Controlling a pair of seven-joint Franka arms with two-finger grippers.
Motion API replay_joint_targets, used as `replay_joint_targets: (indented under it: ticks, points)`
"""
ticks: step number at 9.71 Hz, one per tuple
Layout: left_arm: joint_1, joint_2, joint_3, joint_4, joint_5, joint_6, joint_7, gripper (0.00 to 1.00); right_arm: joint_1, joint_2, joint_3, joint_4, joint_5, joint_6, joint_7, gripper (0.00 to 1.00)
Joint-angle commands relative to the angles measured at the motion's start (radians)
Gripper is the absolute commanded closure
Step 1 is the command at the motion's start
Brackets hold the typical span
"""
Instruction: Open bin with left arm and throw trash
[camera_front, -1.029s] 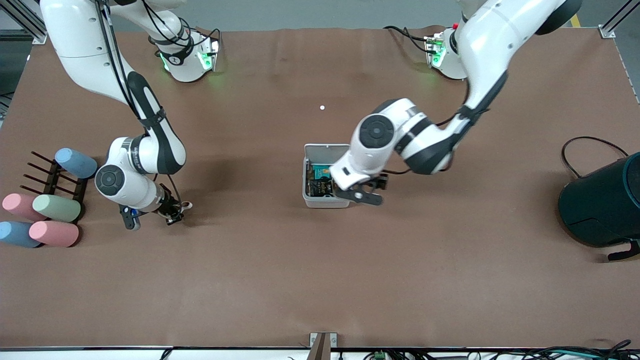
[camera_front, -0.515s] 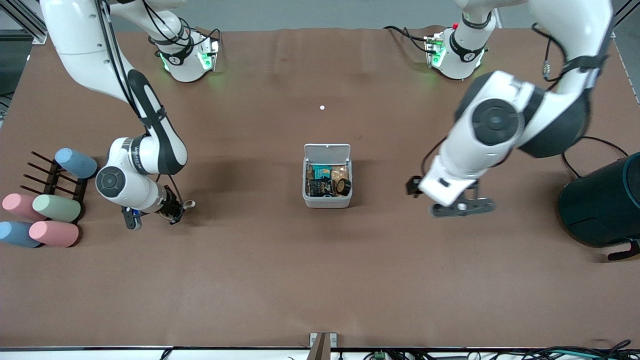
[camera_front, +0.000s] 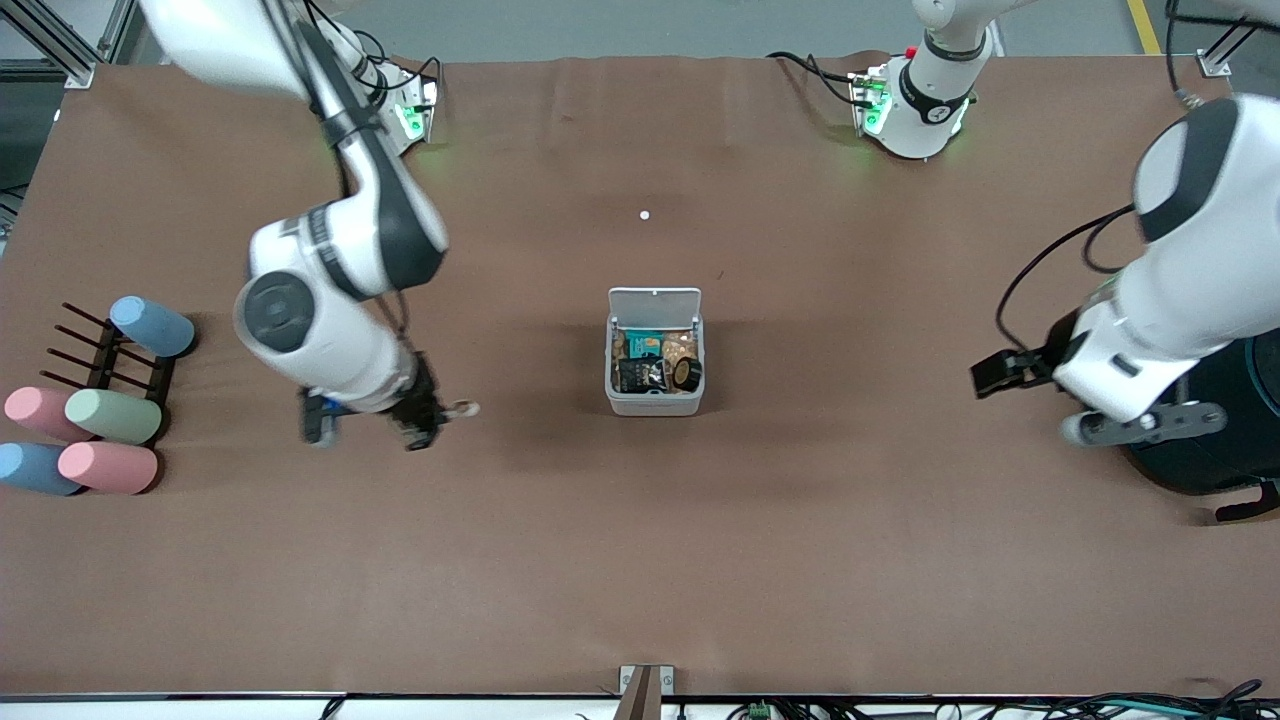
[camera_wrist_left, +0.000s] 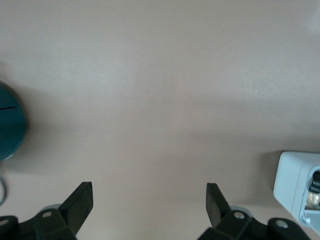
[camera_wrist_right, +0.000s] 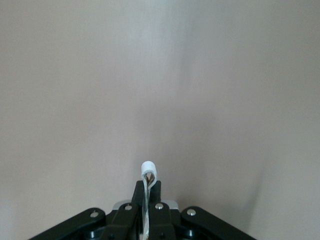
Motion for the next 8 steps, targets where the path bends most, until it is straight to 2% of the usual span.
replay_joint_targets:
  ticks: [1, 2, 4, 7, 8]
  points:
    - [-0.167, -0.177, 0.289, -0.023, -0.133, -0.062, 0.107, 0.00, 0.079, 0.139, -0.009, 0.161, 0.027, 0.001, 0.023, 0.98]
    - [-0.243, -0.228, 0.425, -0.057, -0.177, -0.062, 0.159, 0.00, 0.123, 0.177, -0.008, 0.213, 0.027, 0.001, 0.024, 0.98]
    - [-0.324, -0.342, 0.547, -0.184, -0.192, -0.062, 0.221, 0.00, 0.171, 0.197, -0.008, 0.227, 0.029, 0.038, 0.017, 0.96]
    - [-0.430, -0.391, 0.682, -0.218, -0.199, -0.062, 0.281, 0.00, 0.248, 0.220, -0.008, 0.226, 0.029, 0.039, 0.013, 0.93]
    - [-0.438, -0.419, 0.682, -0.248, -0.197, -0.062, 0.281, 0.00, 0.277, 0.228, -0.008, 0.220, 0.030, 0.039, 0.023, 0.92]
